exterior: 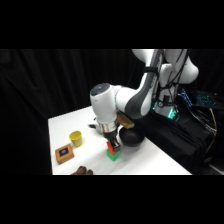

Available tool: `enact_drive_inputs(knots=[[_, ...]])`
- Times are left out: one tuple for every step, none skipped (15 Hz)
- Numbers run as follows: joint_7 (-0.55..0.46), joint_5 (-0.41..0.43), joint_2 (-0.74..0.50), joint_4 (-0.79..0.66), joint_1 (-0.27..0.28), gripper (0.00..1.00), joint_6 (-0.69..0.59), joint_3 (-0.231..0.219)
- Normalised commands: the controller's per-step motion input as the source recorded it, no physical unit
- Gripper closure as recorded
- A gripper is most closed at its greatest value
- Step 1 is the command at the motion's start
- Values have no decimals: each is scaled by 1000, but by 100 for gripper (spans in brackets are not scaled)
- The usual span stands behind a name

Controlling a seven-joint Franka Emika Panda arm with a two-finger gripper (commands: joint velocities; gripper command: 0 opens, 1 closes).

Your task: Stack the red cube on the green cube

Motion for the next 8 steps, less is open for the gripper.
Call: enact_drive_inputs(knots=[[-136, 129, 69, 108, -45, 17, 23, 27], [-136, 127, 62, 104, -43, 10, 24, 26], [-132, 125, 53, 98, -41, 1, 23, 24], [-118, 115, 42, 88, -33, 0, 29, 18], [-68, 76, 17, 65, -8, 0, 43, -9], [-61, 71, -20, 36, -3, 0, 25, -11], [-44, 59, -77, -11, 7, 0, 7, -15], [-31, 42, -130, -49, 19, 0, -32, -21]])
